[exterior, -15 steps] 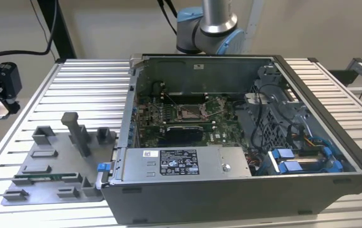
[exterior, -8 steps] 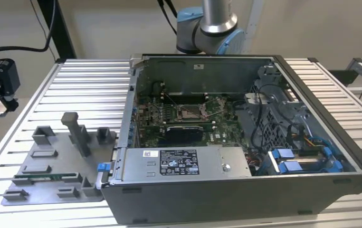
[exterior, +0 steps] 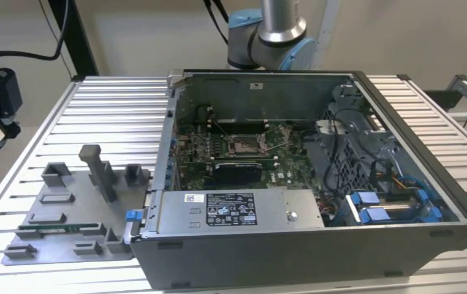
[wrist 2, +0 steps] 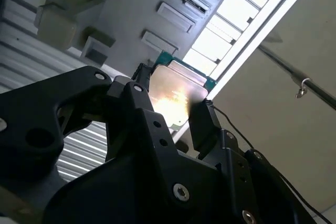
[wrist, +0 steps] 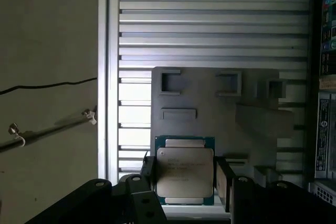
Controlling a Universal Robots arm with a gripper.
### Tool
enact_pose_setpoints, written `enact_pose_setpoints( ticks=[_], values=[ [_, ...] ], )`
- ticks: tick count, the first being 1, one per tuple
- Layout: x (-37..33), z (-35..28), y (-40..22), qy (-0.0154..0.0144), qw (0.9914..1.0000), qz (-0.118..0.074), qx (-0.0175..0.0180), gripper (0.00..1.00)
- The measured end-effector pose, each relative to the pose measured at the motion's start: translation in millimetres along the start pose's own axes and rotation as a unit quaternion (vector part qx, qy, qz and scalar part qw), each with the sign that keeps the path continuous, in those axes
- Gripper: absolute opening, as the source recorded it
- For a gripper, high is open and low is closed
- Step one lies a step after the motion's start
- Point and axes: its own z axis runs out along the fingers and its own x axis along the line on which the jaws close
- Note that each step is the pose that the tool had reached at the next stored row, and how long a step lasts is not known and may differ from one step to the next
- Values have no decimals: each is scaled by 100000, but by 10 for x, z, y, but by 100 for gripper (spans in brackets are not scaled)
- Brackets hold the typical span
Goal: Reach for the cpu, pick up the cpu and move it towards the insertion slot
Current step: 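Pick up the cpu and move it towards the insertion slot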
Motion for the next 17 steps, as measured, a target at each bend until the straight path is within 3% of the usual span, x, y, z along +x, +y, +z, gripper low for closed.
enact_pose_setpoints(
  ticks=[17],
  values=[
    [0, -225, 8, -4, 100000, -7, -3, 0]
  ],
)
